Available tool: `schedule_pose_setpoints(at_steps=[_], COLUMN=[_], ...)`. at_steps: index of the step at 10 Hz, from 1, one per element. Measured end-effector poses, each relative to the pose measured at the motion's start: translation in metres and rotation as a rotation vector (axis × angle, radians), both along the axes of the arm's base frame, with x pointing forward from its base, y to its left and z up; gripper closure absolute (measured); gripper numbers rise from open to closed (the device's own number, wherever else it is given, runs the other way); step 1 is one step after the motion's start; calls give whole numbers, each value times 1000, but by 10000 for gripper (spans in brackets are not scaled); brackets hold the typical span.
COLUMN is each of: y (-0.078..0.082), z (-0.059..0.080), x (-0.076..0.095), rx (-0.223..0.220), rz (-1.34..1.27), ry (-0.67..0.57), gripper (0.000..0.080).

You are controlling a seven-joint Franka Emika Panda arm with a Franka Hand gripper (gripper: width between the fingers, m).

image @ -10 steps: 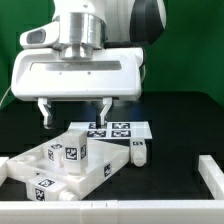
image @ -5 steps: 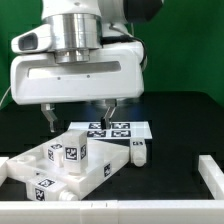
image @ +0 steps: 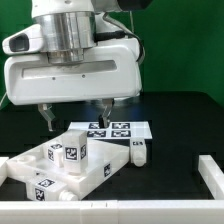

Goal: Assemble one leg

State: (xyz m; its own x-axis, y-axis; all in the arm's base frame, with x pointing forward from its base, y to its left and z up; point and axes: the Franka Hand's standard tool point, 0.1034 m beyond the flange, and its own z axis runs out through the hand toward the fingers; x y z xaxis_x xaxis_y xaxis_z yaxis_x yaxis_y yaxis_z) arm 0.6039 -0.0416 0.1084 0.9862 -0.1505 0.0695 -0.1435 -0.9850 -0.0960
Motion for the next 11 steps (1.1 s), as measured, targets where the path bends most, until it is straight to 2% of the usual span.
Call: schedule_pose_setpoints(at_steps=[5, 8, 9, 10, 11], y=[-14, -11, -12, -12, -11], z=[-16, -22, -22, -22, -22], x=[-6, -4, -4, -4, -4], rx=[-8, -14, -14, -14, -14], rz=[-14, -11, -12, -11, -11], ry=[18, 5, 6, 6, 6], gripper=[151, 151, 269, 451, 518])
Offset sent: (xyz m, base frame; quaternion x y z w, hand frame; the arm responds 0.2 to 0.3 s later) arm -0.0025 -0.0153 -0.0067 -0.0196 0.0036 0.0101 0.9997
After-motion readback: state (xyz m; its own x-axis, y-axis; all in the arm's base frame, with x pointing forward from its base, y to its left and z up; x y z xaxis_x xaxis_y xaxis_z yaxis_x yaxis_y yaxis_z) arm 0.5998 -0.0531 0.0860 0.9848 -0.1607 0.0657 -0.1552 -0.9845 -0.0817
